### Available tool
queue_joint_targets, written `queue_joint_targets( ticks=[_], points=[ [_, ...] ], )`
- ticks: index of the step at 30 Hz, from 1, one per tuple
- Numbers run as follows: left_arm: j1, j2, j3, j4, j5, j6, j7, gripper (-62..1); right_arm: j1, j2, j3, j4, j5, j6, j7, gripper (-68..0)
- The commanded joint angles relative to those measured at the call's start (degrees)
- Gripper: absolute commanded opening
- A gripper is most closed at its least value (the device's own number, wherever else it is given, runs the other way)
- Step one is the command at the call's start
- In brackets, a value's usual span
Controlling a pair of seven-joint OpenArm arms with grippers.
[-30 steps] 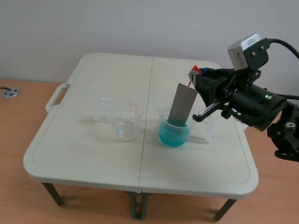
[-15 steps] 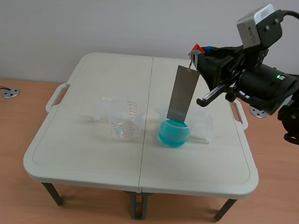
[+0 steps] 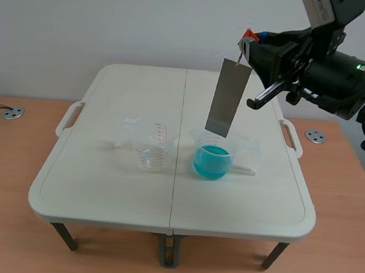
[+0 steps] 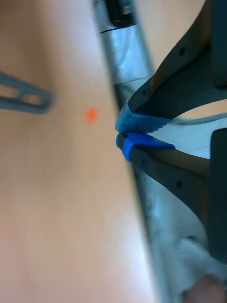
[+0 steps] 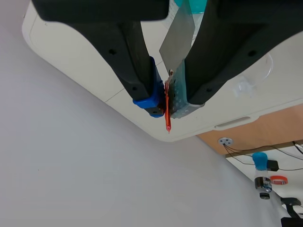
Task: Hold the metal plate by the orange handle, dip it into the blue solution, take it out and point at it, then put the plate back in the beaker on the left.
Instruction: 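Raise the plate and point at it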
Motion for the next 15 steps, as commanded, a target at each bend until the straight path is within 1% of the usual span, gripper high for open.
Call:
queue_joint_targets(
  ticks=[1, 3, 8, 12, 15],
  points=[
    [0.4, -0.9, -0.3, 2.7, -0.2, -0.4, -1.3, -59.4, 1.1, 0.5, 0.9, 1.7, 1.4, -0.2, 0.4, -66.2],
    [0.2, -2.0, -0.3, 6.0, -0.2, -1.2, -2.0, -59.4, 1.2, 0.5, 1.0, 2.6, 2.4, -0.2, -0.8, -66.2],
    [-2.9, -3.5, -0.3, 11.7, -0.2, -5.7, -1.9, -59.4, 1.2, 0.5, 1.5, 4.9, 3.7, -0.2, -3.2, -66.2],
    [-7.4, -3.5, 0.1, 13.6, 0.7, -10.8, -1.9, -59.4, 1.2, 0.5, 2.2, 5.9, 4.7, -0.2, -3.9, -66.2],
    [-11.9, -3.5, 1.5, 13.8, 1.4, -13.3, -1.0, -59.4, 1.2, 0.5, 2.9, 6.3, 5.4, -0.2, -4.5, -66.2]
  ],
)
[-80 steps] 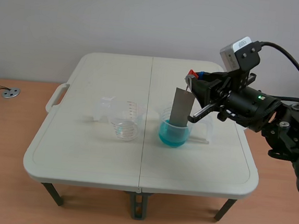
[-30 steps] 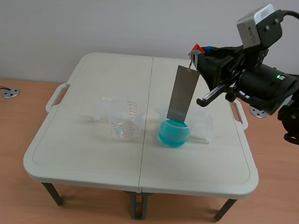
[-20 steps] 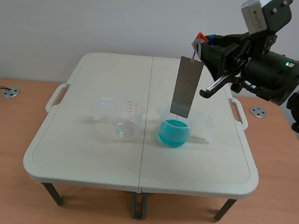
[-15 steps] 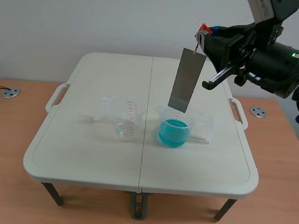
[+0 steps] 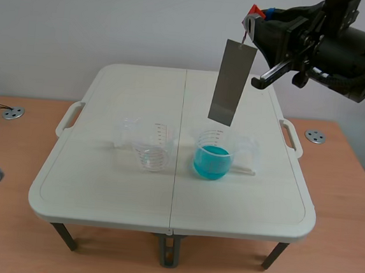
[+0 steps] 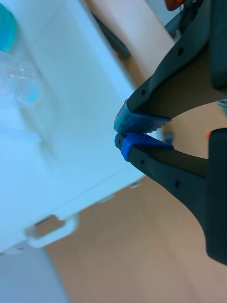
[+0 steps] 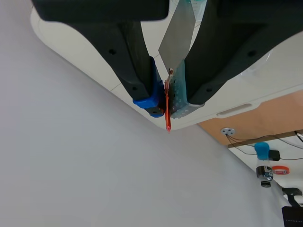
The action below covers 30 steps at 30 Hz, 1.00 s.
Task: Hold the metal plate by the orange handle, dip it into the blue solution, take it out and point at it, then put the plate back in the beaker on the left.
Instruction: 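Raise the plate and point at it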
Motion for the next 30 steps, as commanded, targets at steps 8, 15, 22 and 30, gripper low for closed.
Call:
queue_joint_targets(
  ticks=[8, 15, 22, 30],
  points=[
    [-14.5, -0.1, 9.2, 0.2, 0.9, -1.3, 2.2, -59.4, 1.2, 0.5, 1.1, 2.1, 1.2, -0.2, -0.5, -66.2],
    [-23.8, 3.7, 16.6, -0.1, 3.1, -1.6, 6.5, -59.4, 1.2, 0.5, 1.1, 2.5, 1.3, -0.2, -0.9, -66.2],
    [-29.3, 9.7, 21.3, -0.2, 9.1, -1.5, 10.1, -59.4, 1.2, 0.5, 1.1, 2.5, 1.5, 0.1, -0.9, -66.2],
    [-33.3, 18.3, 21.8, -1.4, 16.3, -0.5, 11.8, -59.4, 1.2, 0.5, 1.0, 2.5, 1.5, 0.3, -1.1, -66.2]
  ],
)
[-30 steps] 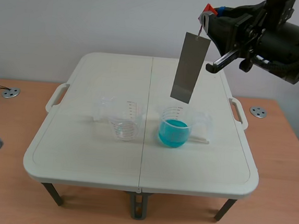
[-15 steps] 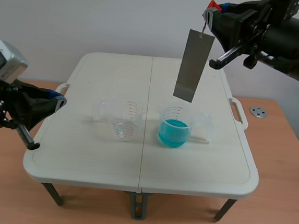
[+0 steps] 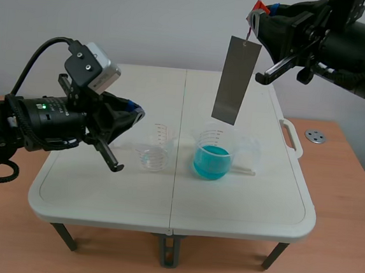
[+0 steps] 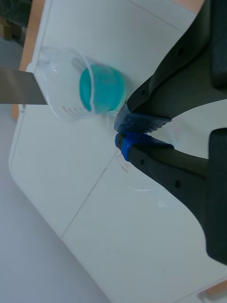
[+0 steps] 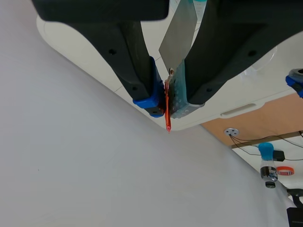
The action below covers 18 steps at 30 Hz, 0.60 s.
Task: Hold the metal plate by the orange handle, dip it into the blue solution, take it out and point at it, then put the plate back in the beaker on the left.
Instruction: 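Raise the plate and point at it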
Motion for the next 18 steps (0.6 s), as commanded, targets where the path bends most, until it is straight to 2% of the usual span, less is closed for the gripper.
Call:
queue_joint_targets(
  ticks=[1, 4, 8, 18],
  points=[
    [-1.2, 1.6, -0.4, -0.7, 0.6, 0.5, 0.3, -59.4, 1.2, 0.5, 0.4, 1.5, 0.9, 0.1, 0.7, -66.2],
    [-2.6, 4.6, -0.4, -2.7, 3.8, 0.5, 0.4, -59.4, 1.2, 0.5, 0.4, 1.5, 0.9, 0.3, 0.7, -66.2],
    [-4.7, 7.9, -0.4, -6.5, 6.2, 1.1, 0.2, -59.4, 1.2, 0.5, 0.4, 1.5, 0.9, 0.3, 0.7, -66.2],
    [-10.7, 11.1, 2.7, -14.3, 6.7, 4.0, -0.2, -59.4, 1.2, 0.5, 0.4, 1.5, 0.9, 0.3, 0.7, -66.2]
  ],
)
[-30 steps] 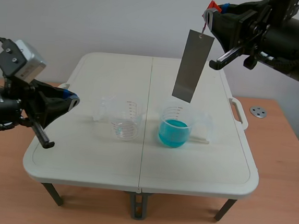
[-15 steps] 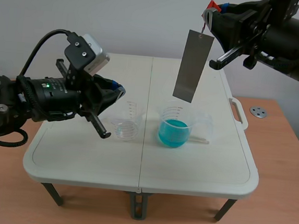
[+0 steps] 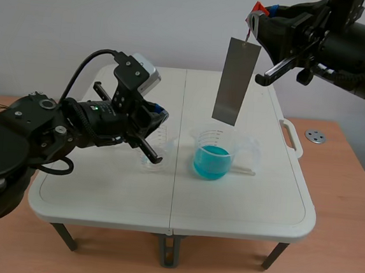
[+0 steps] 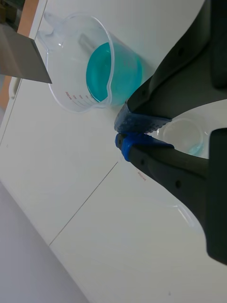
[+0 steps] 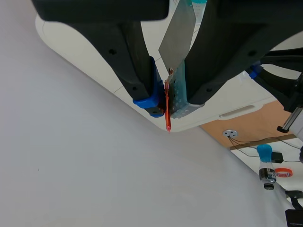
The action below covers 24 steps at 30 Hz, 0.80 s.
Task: Hold the metal plate by the orange handle, dip it into the blue solution, take it out and point at it, then put the plate back in the beaker on the left.
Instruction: 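Raise the plate and point at it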
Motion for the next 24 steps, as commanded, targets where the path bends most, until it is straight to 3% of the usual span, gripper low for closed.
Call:
queue_joint_targets(
  ticks=[1, 14, 24],
  points=[
    [-1.7, 0.5, 1.0, 0.7, -0.5, -0.1, -0.8, -59.4, 1.2, 0.5, 0.4, 1.5, 0.9, 0.0, 1.1, -66.2],
    [-5.4, 0.7, 9.9, -1.7, -0.5, 2.1, -3.3, -59.4, 1.2, 0.5, 0.4, 1.5, 0.9, 0.0, 1.1, -66.2],
    [-5.3, 0.7, 11.5, -1.7, -0.5, 4.3, -3.4, -59.4, 1.2, 0.5, 0.4, 1.5, 0.9, 0.0, 1.1, -66.2]
  ],
)
